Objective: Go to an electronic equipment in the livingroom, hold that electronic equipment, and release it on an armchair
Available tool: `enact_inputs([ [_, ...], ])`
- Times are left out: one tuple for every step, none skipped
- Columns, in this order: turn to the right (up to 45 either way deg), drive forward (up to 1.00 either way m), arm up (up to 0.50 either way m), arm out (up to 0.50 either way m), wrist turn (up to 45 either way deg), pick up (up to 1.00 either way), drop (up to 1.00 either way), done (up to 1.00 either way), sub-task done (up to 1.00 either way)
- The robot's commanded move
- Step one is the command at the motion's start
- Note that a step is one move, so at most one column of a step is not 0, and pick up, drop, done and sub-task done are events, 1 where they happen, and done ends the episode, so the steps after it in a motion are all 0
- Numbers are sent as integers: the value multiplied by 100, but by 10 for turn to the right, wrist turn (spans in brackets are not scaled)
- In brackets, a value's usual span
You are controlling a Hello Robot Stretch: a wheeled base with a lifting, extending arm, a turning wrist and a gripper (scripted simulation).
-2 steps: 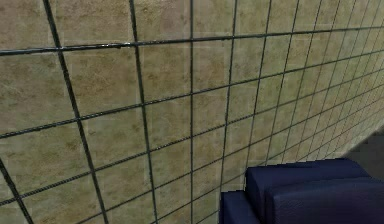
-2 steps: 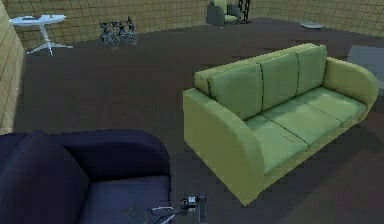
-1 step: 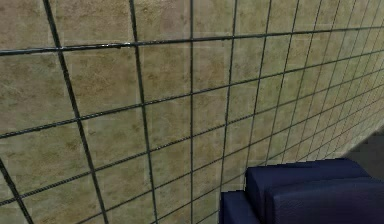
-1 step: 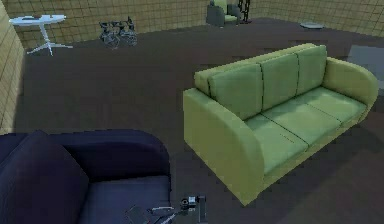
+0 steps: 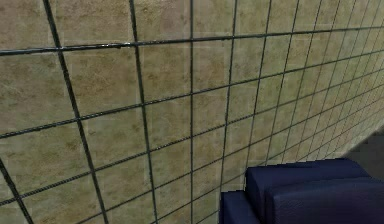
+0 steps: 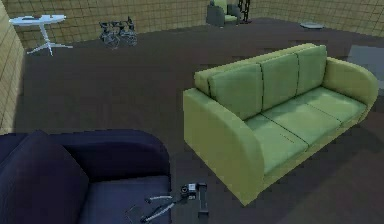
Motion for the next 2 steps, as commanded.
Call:
enact_inputs([
  [0,0,0,-8,0,0,0,0,0],
  [0,0,0,0,0,0,0,100,0],
])
